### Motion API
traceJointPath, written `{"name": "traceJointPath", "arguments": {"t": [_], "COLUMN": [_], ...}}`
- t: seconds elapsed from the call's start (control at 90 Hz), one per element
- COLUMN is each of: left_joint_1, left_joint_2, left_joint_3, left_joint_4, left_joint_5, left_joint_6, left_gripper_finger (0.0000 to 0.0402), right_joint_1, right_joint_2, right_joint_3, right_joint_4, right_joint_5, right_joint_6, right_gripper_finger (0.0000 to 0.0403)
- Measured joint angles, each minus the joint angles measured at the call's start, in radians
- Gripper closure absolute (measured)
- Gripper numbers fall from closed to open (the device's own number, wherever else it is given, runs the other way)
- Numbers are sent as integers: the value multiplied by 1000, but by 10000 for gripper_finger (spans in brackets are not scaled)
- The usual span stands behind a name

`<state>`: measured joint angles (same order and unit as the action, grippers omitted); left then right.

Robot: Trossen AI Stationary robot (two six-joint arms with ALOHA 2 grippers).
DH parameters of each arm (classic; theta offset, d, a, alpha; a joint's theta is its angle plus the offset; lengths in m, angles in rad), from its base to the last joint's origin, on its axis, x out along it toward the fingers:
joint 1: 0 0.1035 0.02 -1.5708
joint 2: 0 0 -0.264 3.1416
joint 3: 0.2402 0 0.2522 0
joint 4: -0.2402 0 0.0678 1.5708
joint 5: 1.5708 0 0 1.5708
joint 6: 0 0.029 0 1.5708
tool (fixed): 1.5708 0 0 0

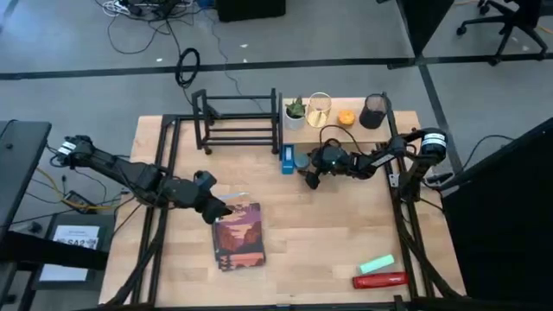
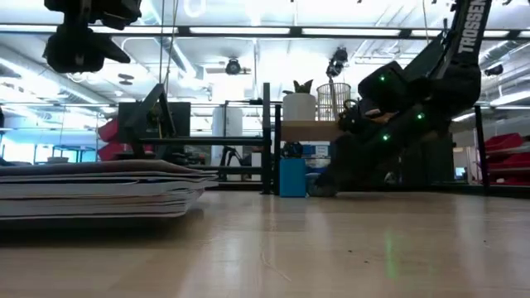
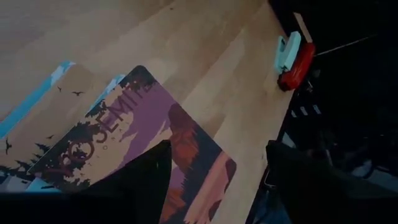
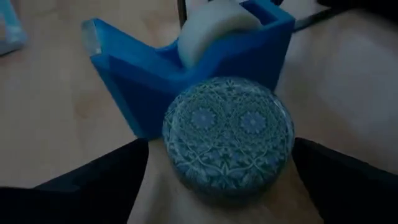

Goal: Stock shelves
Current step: Remove the green scented candle from under the shelf

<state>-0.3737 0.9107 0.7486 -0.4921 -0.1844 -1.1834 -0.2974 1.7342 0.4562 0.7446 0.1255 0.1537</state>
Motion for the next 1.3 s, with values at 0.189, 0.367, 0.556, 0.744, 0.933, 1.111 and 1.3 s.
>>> {"name": "traceJointPath", "arguments": {"t": [0.189, 0.367, 0.556, 0.744, 0.933, 1.111, 1.3], "left_joint_1": [0, 0, 0, 0, 0, 0, 0], "left_joint_2": [26, 33, 33, 33, 33, 33, 33], "left_joint_3": [0, 0, 0, 0, 0, 0, 0], "left_joint_4": [5, 34, 32, 31, 30, 30, 28], "left_joint_5": [0, 3, 3, 3, 3, 3, 3], "left_joint_6": [0, 0, 0, -2, -2, -2, -1], "left_gripper_finger": [161, 161, 161, 161, 161, 161, 161], "right_joint_1": [0, 0, 2, 25, 87, 202, 390], "right_joint_2": [98, 114, 87, 17, -76, -253, -524], "right_joint_3": [55, 75, 77, 77, 76, 76, 76], "right_joint_4": [24, 25, -11, -139, -271, -472, -730], "right_joint_5": [-44, -43, -51, -40, -39, -41, -41], "right_joint_6": [-13, -9, 31, 93, 171, 271, 444], "right_gripper_finger": [35, 49, 80, 142, 142, 142, 142]}}
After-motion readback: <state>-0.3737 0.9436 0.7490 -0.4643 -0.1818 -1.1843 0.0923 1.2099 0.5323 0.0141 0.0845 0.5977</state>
